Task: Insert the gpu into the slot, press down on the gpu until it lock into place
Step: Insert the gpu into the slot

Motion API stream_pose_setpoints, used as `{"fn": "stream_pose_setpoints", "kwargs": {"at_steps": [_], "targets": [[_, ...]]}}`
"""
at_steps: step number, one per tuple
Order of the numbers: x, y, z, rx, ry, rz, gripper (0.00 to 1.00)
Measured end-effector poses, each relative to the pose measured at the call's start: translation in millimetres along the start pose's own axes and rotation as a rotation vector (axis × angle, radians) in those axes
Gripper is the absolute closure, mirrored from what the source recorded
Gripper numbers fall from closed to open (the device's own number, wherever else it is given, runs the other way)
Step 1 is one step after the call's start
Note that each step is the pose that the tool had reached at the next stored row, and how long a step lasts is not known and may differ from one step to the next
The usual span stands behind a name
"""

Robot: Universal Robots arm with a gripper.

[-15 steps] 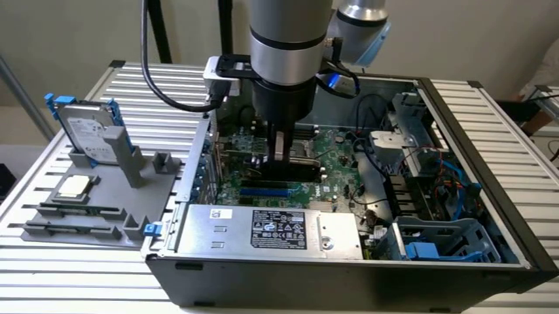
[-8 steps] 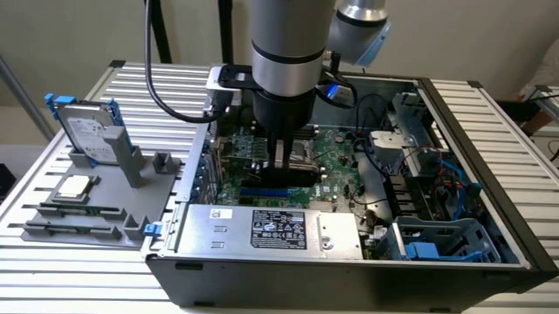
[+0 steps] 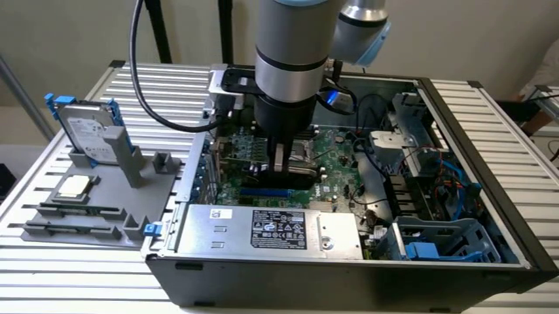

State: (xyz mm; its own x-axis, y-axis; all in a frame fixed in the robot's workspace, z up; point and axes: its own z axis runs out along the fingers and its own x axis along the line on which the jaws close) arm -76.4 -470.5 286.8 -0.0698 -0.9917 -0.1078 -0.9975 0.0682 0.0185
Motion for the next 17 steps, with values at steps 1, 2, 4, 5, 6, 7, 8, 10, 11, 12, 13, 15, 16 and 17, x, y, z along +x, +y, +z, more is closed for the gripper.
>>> {"fn": "stream_pose_setpoints", "kwargs": {"at_steps": [1, 2, 4, 5, 6, 7, 8, 10, 11, 12, 13, 15, 16, 17], "targets": [[0.0, -0.1, 0.3, -0.0037, 0.0003, 0.0, 0.74], [0.0, 0.0, 0.3, -0.0057, 0.0006, 0.001, 0.74], [0.1, 0.0, 0.4, -0.0063, 0.0005, 0.001, 0.74], [0.1, -0.1, 0.5, -0.0064, 0.0004, 0.001, 0.74], [0.1, -0.2, 0.5, -0.0064, 0.0004, 0.001, 0.74], [0.1, -0.2, 0.6, -0.0064, 0.0005, 0.001, 0.74], [0.0, -0.2, 0.9, -0.0064, 0.0003, 0.001, 0.74], [-0.1, -0.3, 1.5, -0.0063, 0.0012, 0.001, 0.74], [-0.4, -0.2, 1.8, -0.0062, 0.0024, 0.001, 0.74], [-0.7, -0.2, 1.9, -0.0062, 0.0035, 0.001, 0.74], [-0.8, -0.2, 2.0, -0.0061, 0.0043, 0.001, 0.74], [-0.7, -0.2, 1.9, -0.006, 0.0052, 0.001, 0.74], [-0.8, -0.1, 1.9, -0.0061, 0.0054, 0.001, 0.74], [-0.8, -0.1, 1.9, -0.006, 0.0054, 0.001, 0.74]]}}
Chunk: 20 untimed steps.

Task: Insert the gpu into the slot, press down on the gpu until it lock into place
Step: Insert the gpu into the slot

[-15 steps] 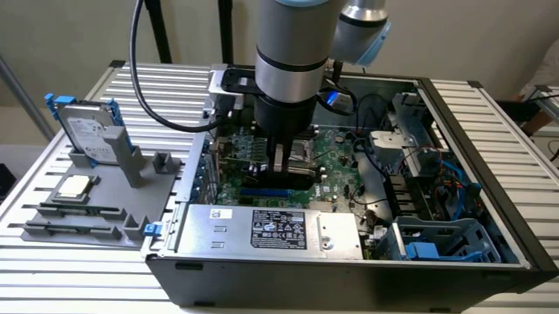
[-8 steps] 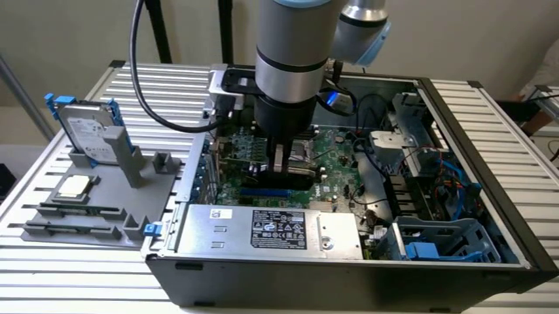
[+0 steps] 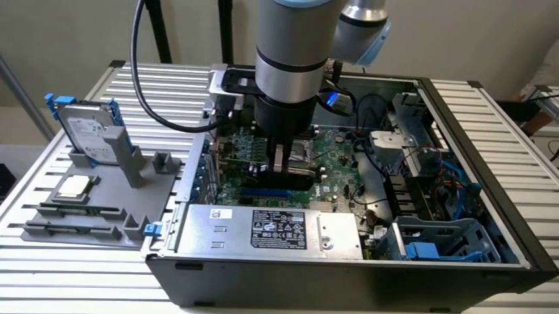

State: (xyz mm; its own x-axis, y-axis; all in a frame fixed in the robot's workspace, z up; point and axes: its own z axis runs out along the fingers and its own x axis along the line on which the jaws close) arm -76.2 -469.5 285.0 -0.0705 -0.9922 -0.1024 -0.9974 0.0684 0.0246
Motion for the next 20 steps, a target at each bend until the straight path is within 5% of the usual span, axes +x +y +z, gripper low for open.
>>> {"fn": "stream_pose_setpoints", "kwargs": {"at_steps": [20], "targets": [[-1.5, 2.7, 5.3, 0.0, 0.0, 0.0, 0.74]]}}
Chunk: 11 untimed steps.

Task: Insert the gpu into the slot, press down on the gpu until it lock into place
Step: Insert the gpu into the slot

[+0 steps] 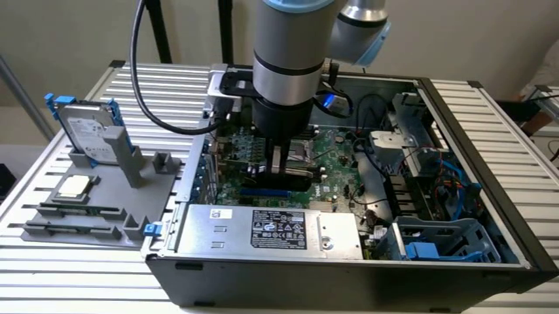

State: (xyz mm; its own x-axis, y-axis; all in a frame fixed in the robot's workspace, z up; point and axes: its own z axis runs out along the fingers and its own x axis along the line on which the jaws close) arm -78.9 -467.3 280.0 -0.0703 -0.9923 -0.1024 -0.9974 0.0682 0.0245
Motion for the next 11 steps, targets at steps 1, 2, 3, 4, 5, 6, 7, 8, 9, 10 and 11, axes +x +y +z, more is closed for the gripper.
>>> {"fn": "stream_pose_setpoints", "kwargs": {"at_steps": [1, 2, 3, 4, 5, 6, 7, 8, 9, 10, 11], "targets": [[-0.1, 0.0, 0.2, 0.0, 0.0001, 0.0, 0.74], [-0.1, 0.0, 0.3, -0.0001, 0.0001, 0.0, 0.74], [-0.2, 0.1, 0.5, -0.0001, 0.0002, 0.0, 0.74], [-0.3, 0.1, 0.7, 0.0, 0.0, 0.0, 0.74], [-0.4, 0.1, 1.0, 0.0, 0.0, 0.0, 0.74], [-0.5, 0.1, 1.3, 0.0, 0.0001, 0.0, 0.74], [-0.6, 0.1, 1.5, 0.0, 0.0002, 0.0, 0.74], [-0.8, 0.1, 2.0, 0.0001, 0.0001, 0.0, 0.74], [-1.1, 0.1, 2.4, 0.0001, 0.0, 0.0, 0.74], [-1.3, 0.1, 2.8, 0.0001, 0.0001, 0.0, 0.74], [-1.6, 0.1, 3.1, 0.0, 0.0002, 0.0, 0.74]]}}
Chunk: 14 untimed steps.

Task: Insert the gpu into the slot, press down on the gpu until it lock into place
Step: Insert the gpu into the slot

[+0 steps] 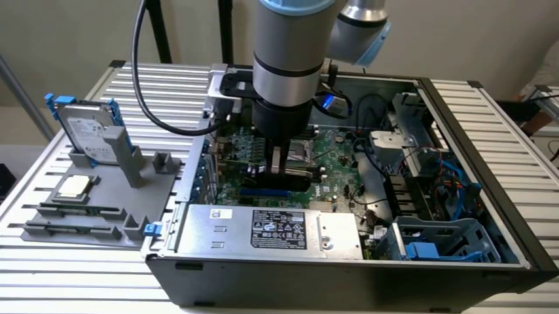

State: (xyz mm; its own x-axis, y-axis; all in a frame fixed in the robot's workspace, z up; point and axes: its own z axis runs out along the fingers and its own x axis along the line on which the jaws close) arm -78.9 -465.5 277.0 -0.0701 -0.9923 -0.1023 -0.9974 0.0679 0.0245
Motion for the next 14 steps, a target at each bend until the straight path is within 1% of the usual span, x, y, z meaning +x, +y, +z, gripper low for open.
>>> {"fn": "stream_pose_setpoints", "kwargs": {"at_steps": [5, 10, 14], "targets": [[-0.7, 0.0, 1.1, -0.0005, 0.0009, -0.004, 0.74], [-0.9, 0.0, 1.9, -0.001, 0.0049, -0.011, 0.74], [-0.9, 0.1, 3.1, -0.0008, 0.0069, -0.011, 0.74]]}}
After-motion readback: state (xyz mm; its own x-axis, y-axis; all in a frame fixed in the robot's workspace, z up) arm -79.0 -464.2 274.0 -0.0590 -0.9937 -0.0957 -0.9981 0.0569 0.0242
